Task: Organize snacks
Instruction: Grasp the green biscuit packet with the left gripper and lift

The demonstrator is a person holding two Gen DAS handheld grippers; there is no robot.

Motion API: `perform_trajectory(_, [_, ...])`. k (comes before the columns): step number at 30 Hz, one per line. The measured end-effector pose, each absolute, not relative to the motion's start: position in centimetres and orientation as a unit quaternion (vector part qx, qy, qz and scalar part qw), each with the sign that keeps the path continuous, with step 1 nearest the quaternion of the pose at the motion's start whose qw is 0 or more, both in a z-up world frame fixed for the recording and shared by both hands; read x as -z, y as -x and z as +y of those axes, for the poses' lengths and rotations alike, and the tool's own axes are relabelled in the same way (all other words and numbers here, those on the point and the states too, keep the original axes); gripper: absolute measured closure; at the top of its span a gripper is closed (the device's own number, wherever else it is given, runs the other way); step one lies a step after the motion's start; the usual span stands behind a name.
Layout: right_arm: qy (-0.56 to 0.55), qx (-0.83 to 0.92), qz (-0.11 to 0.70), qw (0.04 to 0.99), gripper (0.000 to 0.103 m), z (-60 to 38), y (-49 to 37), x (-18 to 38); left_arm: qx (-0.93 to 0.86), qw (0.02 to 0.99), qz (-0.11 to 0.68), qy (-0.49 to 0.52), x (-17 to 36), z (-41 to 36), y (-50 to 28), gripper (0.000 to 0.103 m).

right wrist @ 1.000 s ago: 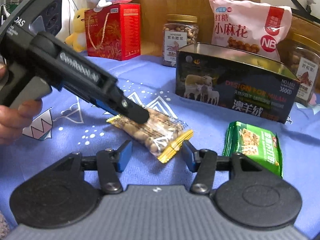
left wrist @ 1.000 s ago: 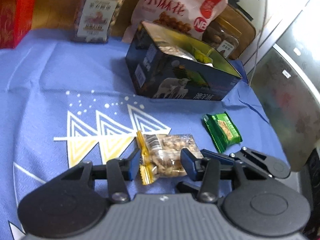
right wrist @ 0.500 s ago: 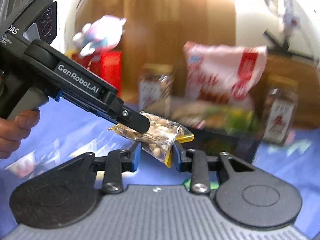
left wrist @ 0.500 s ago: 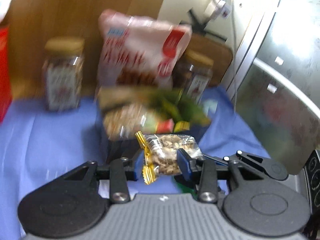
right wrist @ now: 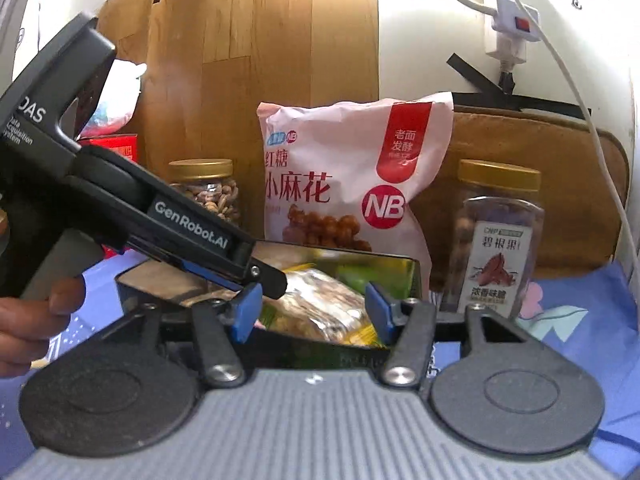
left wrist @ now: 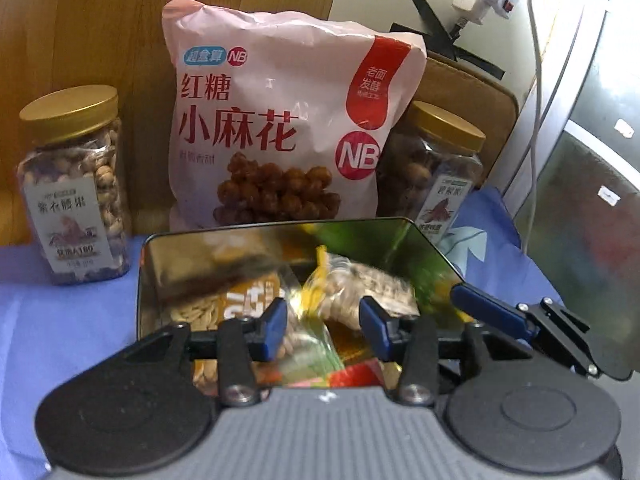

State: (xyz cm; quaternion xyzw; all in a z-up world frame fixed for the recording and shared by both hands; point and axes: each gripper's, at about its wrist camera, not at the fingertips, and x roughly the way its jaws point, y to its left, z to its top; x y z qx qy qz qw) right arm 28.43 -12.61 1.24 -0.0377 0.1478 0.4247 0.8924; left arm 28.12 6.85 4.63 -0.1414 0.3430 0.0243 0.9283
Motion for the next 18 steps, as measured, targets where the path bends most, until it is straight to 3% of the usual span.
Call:
perform_trajectory(9, [-0.068,-0.406,0.176,0.894,0.037,-19.1,-26.3,-2.1,0.041,0.94,0.296,0.165,-7.3,5.9,-20.0,0.062])
perform_trajectory(18, [-0.124,-0.402,0.329,0.845,0.039,-21.4,-25.4,2.2,0.071,0.891,0.388,0.223,0.0,4.6,-18.4,0.06])
